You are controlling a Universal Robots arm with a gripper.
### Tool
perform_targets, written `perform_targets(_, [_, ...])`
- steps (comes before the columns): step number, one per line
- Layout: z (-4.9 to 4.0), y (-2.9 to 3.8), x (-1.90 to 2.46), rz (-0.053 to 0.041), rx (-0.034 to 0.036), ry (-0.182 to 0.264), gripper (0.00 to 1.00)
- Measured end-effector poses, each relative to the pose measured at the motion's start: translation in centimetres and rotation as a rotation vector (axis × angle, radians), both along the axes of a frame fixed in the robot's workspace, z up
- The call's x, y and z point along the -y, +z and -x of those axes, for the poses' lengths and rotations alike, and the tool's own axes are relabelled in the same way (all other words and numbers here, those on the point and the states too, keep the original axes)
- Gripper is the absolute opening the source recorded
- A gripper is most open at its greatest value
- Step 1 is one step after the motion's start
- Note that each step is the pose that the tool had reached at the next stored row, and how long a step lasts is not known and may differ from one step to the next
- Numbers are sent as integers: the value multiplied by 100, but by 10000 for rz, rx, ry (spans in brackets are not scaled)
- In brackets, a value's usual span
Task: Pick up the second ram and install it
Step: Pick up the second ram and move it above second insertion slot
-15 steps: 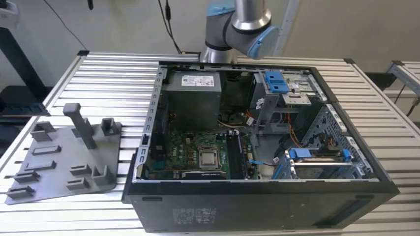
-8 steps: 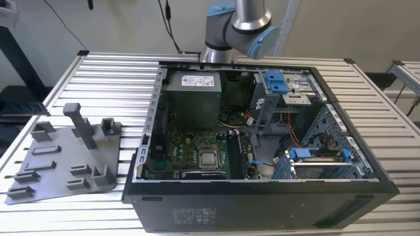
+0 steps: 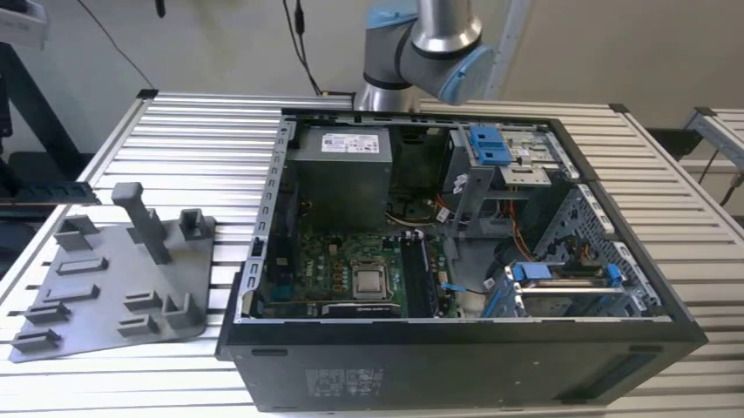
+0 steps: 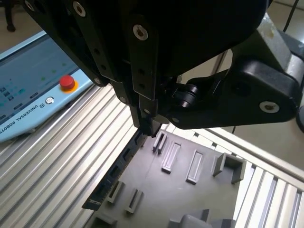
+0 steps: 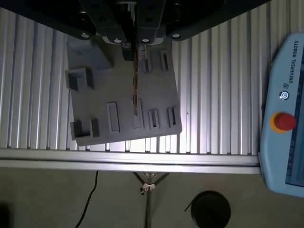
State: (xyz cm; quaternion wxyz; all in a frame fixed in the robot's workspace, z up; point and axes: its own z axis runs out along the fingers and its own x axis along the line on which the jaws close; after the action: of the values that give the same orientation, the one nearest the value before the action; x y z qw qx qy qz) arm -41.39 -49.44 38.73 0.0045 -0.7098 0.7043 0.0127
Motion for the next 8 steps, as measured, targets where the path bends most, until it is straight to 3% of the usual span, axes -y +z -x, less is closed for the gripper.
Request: perform_targets(8, [-178, 0, 0, 0, -1, 0, 14])
